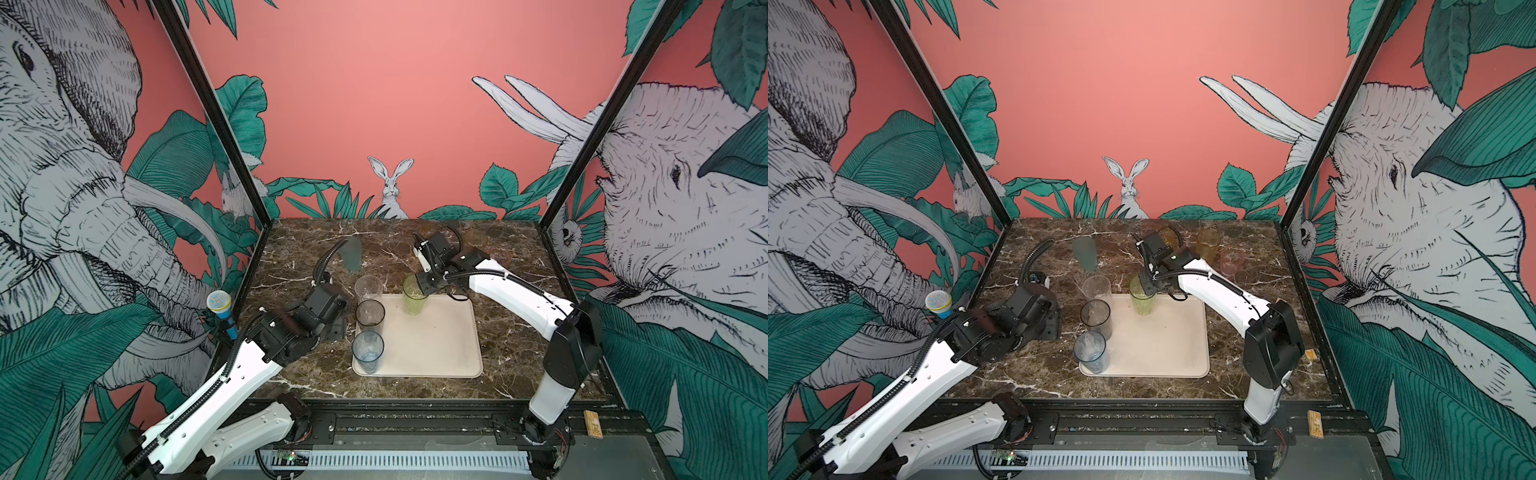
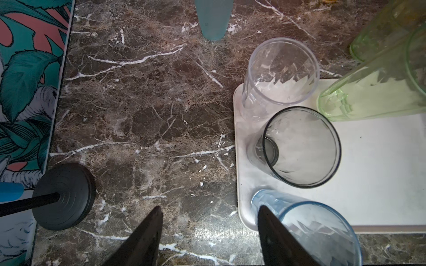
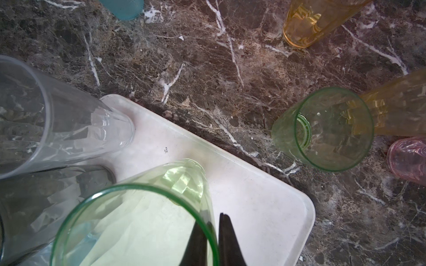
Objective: Place the glasses into the tray
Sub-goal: Place the glass on the tray.
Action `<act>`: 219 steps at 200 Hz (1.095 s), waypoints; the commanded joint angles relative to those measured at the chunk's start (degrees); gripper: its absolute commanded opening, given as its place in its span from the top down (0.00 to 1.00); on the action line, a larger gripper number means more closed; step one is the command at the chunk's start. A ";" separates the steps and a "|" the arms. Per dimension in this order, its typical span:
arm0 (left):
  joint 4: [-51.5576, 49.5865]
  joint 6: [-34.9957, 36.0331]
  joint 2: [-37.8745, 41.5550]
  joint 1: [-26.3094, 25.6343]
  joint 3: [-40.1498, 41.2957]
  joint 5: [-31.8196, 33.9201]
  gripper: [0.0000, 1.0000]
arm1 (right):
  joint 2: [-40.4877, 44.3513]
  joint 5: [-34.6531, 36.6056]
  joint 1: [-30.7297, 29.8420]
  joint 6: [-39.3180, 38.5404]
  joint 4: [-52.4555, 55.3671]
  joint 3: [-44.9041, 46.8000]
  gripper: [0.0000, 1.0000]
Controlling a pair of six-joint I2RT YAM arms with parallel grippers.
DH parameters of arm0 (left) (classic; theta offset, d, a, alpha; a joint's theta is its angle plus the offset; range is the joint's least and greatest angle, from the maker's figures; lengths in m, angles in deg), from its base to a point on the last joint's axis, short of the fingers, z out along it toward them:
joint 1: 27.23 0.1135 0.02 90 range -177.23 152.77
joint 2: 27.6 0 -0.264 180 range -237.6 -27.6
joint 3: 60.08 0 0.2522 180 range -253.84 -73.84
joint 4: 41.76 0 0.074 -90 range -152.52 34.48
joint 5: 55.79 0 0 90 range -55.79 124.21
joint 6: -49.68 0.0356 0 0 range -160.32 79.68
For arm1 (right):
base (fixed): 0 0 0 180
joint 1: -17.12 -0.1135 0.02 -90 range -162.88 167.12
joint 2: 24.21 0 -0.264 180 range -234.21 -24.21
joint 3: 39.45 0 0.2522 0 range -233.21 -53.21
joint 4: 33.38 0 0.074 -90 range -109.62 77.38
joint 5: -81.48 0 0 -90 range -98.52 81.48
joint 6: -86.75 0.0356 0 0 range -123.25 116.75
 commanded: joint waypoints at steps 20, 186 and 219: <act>0.28 -1.49 0.81 0.27 1.07 -0.09 0.33 | 0.84 0.76 -0.35 1.12 -3.60 1.38 1.00; 1.18 -1.76 0.59 0.23 1.86 -1.23 0.33 | -0.47 1.08 -0.41 1.26 -5.75 4.39 0.99; 1.34 -1.93 0.56 0.23 2.21 -1.36 0.33 | -0.41 1.12 -0.42 1.19 -5.63 4.40 0.91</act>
